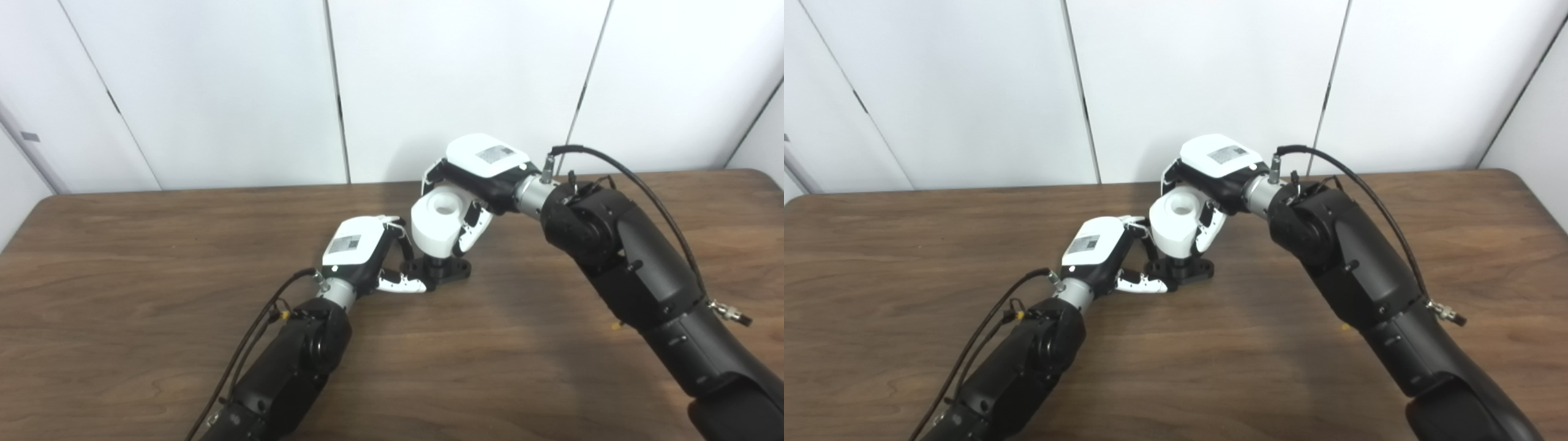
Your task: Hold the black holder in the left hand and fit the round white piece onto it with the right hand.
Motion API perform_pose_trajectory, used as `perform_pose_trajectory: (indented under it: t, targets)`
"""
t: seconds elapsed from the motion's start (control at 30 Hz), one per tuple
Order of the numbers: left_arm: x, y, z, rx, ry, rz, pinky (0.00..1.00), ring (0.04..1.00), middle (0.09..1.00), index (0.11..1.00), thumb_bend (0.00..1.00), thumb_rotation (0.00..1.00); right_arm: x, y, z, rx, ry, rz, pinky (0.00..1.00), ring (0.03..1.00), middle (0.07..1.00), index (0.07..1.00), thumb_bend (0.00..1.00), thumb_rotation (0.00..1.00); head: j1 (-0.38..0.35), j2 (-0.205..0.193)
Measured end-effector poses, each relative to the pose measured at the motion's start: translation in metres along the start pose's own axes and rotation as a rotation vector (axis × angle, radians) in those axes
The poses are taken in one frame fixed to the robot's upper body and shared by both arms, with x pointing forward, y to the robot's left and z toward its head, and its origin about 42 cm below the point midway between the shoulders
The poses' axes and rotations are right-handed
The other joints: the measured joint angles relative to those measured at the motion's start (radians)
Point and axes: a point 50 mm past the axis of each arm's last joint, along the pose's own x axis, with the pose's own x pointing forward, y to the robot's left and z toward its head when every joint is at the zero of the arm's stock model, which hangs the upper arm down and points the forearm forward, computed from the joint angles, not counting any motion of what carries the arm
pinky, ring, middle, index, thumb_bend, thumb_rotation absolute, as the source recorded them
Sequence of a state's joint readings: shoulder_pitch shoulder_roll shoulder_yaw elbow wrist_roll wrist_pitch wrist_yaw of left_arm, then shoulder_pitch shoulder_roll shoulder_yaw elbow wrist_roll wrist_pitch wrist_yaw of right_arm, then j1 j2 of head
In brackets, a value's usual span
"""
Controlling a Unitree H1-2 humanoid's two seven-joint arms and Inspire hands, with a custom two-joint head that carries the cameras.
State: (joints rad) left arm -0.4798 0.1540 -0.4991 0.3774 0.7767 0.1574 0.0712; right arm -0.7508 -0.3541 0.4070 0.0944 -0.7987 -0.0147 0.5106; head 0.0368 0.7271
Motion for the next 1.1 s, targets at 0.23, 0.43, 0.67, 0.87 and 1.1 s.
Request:
perform_pose_trajectory:
  t: [0.23,0.43,0.67,0.87,1.1]
  targets:
    - [0.0,0.0,0.0,0.001,0.0,0.0,0.73,0.878,0.848,0.48,0.52,0.08,0.001,0.008,-0.003,0.007,0.01,0.023,0.69,0.769,0.727,0.482,0.52,0.13,0.003,0.002]
    - [0.0,0.0,0.0,0.0,0.0,0.0,0.74,0.887,0.854,0.48,0.52,0.08,0.001,0.008,-0.003,0.007,0.009,0.022,0.71,0.778,0.731,0.482,0.52,0.13,0.005,0.005]
    - [0.0,0.0,0.0,0.001,0.0,0.0,0.73,0.881,0.851,0.48,0.52,0.08,0.002,0.009,-0.004,0.011,0.011,0.019,0.73,0.803,0.732,0.483,0.52,0.13,0.009,0.006]
    - [0.0,0.0,0.0,0.0,0.001,0.001,0.75,0.883,0.852,0.48,0.52,0.08,0.003,0.012,-0.006,0.019,0.019,0.012,0.74,0.825,0.739,0.483,0.52,0.13,0.008,0.005]
    - [0.0,0.0,0.0,-0.001,0.001,0.001,0.75,0.882,0.851,0.48,0.52,0.08,0.007,0.013,-0.001,0.025,0.006,0.01,0.71,0.783,0.732,0.482,0.52,0.13,0.009,0.005]
